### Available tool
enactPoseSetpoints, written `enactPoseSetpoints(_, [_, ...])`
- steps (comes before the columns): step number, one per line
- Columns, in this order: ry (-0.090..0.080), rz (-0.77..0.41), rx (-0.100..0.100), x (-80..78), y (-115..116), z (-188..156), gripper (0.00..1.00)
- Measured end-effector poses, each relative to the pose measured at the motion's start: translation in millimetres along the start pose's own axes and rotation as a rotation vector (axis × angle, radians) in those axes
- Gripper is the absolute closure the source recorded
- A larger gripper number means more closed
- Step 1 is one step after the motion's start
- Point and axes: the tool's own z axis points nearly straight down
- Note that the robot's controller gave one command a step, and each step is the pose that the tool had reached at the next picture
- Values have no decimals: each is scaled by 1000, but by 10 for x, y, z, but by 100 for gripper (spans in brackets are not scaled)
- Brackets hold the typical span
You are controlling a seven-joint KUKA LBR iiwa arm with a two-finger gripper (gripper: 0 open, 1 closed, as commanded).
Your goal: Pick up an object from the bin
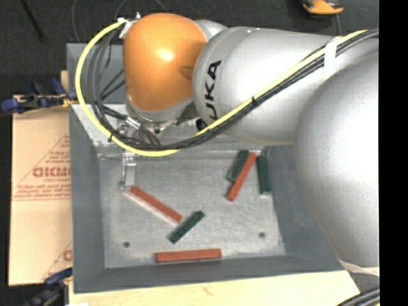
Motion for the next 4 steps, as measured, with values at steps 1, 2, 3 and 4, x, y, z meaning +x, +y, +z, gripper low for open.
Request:
enactPoseSetpoints(1, [0, -5, 2, -395, -253, 1590, 0])
enactPoseSetpoints(2, [-4, 1, 2, -121, -821, 1665, 0])
enactPoseSetpoints(3, [-8, 2, -1, -131, -787, 1654, 100])
enactPoseSetpoints(4, [-16, -9, -2, -33, -793, 203, 100])
